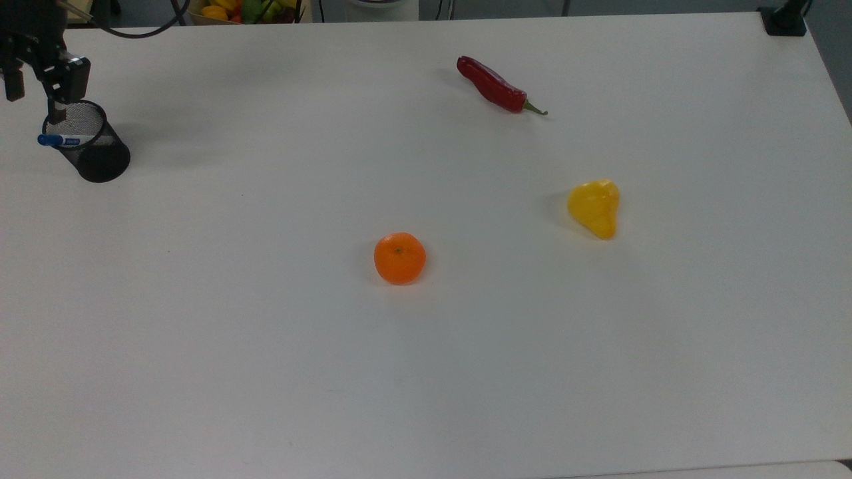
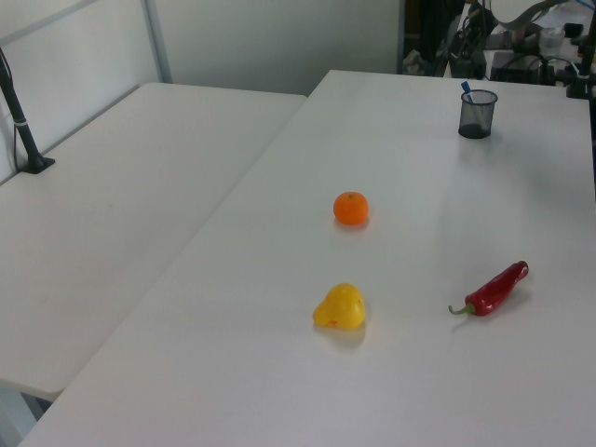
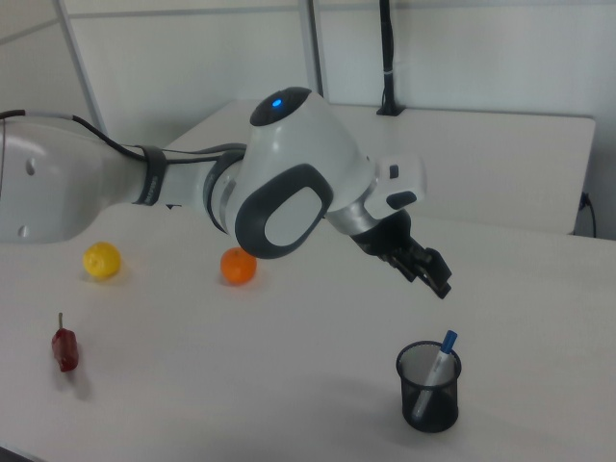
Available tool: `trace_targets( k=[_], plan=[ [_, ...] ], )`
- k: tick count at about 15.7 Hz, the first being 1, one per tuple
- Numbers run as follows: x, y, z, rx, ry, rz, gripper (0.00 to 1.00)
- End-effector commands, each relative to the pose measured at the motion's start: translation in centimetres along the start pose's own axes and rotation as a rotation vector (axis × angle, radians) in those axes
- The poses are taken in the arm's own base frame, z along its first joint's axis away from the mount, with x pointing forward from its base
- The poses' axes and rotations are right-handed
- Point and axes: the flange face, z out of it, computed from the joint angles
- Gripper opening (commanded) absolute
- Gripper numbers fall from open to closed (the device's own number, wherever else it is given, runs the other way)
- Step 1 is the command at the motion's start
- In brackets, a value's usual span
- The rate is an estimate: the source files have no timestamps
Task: Take marker pen
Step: 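Lower the gripper into the cup and close on the white marker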
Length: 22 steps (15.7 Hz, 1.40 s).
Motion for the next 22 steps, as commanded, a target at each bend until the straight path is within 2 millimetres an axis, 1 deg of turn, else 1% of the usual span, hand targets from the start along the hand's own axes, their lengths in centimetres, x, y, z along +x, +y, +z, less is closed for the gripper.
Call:
trace_targets(
  k=[1,2,5,6,10,12,14,15,17,18,22],
  plan=[
    [-1.1,0.8,2.1,-0.023,-0.013,-0.054,0.63],
    [-1.1,1.3,2.5,-0.032,0.0,-0.064,0.6],
    [-1.6,1.4,4.6,-0.05,0.019,-0.074,0.6],
    [-1.9,1.9,5.2,-0.057,0.013,-0.071,0.6],
    [-2.8,2.2,6.9,-0.066,-0.008,-0.13,0.6],
    [-3.1,2.0,7.8,-0.068,-0.025,-0.151,0.58],
    [-3.4,1.9,8.3,-0.068,-0.035,-0.191,0.48],
    [-3.4,1.9,8.4,-0.067,-0.038,-0.19,0.4],
    [-3.5,2.0,8.5,-0.063,-0.043,-0.179,0.11],
    [-3.5,2.1,8.4,-0.06,-0.044,-0.171,0.0],
    [-3.3,2.0,8.0,-0.056,-0.037,-0.163,0.0]
  ],
)
